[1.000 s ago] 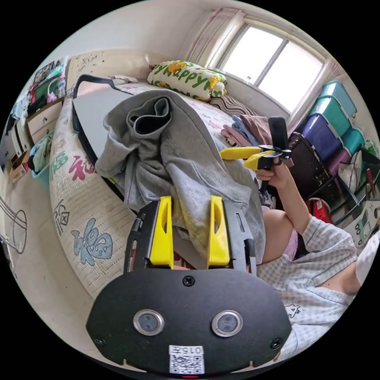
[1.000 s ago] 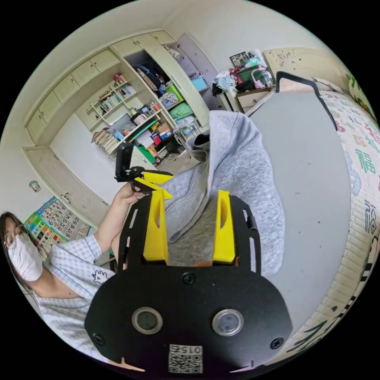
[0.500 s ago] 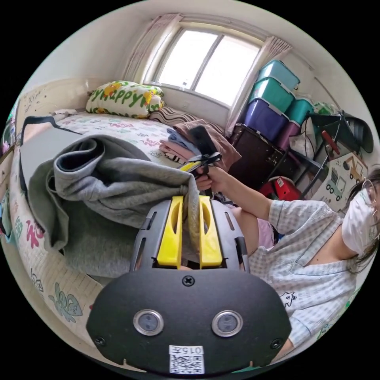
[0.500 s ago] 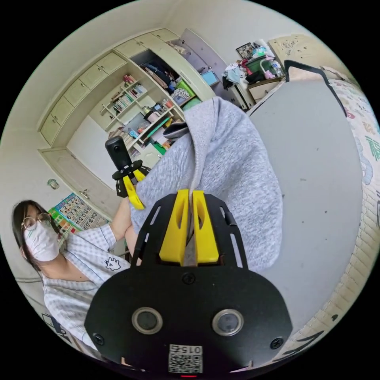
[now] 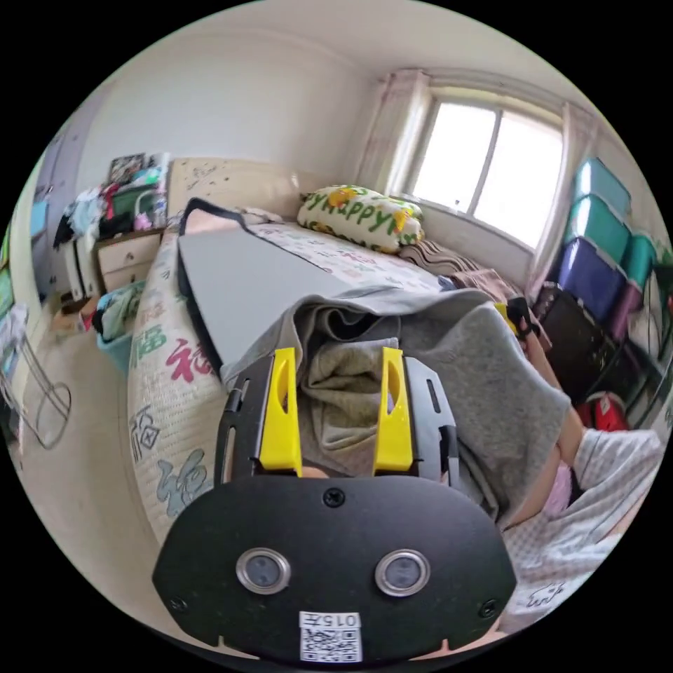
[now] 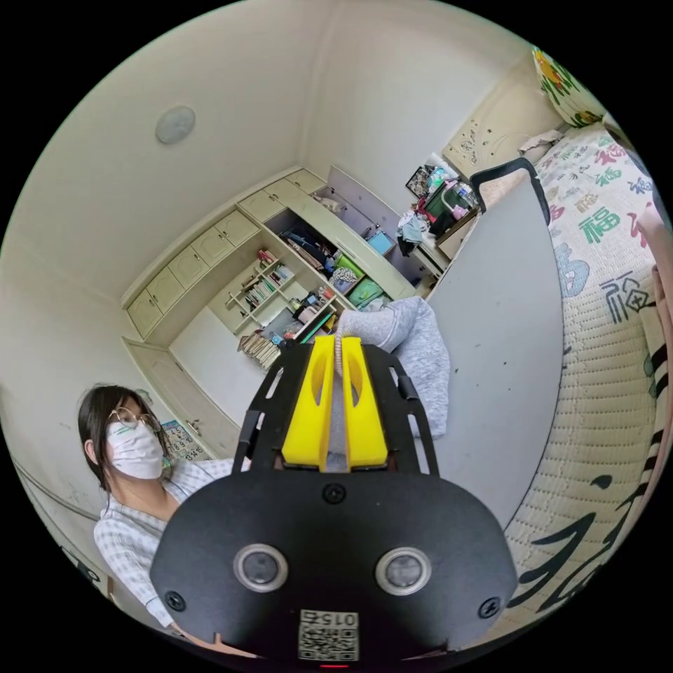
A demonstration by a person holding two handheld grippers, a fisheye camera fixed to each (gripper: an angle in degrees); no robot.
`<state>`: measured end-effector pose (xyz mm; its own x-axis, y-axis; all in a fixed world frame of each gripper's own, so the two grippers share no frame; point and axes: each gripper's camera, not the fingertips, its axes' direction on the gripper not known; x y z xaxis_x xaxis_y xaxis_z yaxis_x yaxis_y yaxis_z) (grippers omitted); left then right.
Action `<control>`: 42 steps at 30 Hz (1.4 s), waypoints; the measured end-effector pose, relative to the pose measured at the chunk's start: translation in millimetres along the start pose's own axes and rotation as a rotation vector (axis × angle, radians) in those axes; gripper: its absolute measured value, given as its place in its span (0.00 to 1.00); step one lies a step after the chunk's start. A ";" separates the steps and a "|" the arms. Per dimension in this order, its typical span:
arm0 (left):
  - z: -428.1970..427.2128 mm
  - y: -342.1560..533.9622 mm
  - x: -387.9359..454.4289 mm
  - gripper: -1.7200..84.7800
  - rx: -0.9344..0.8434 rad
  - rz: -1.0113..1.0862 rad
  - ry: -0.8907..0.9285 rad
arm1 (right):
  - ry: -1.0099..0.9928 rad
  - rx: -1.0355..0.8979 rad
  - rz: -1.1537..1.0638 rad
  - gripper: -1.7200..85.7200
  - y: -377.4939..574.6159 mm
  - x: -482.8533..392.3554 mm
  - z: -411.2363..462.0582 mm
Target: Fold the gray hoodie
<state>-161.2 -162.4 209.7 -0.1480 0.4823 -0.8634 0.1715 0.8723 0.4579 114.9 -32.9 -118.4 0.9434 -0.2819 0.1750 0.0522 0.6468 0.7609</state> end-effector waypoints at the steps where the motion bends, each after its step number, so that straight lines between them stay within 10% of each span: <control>1: 5.0 -3.4 15.0 0.22 -0.014 0.042 -0.078 | -0.001 0.001 0.000 0.03 -1.5 0.7 -6.2; 10: -17.2 -11.4 52.8 0.22 -0.054 0.112 0.125 | 0.035 -0.005 0.021 0.03 -9.5 10.1 -50.8; 17: 25.6 3.1 79.6 0.11 -0.233 0.145 -0.200 | 0.009 0.068 0.069 0.03 -15.4 25.8 -77.0; 34: -210.1 96.9 52.6 0.02 0.744 -0.252 -0.247 | 0.572 0.688 0.086 0.02 57.9 -15.4 -232.7; 42: -187.8 84.1 26.1 0.03 0.525 -0.166 -0.198 | 0.559 0.628 -0.002 0.03 76.4 -22.7 -214.6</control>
<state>-333.5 -61.3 265.4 -0.0377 0.2737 -0.9611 0.6287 0.7540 0.1901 167.7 175.0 -198.4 0.9755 0.2170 -0.0363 0.0180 0.0856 0.9962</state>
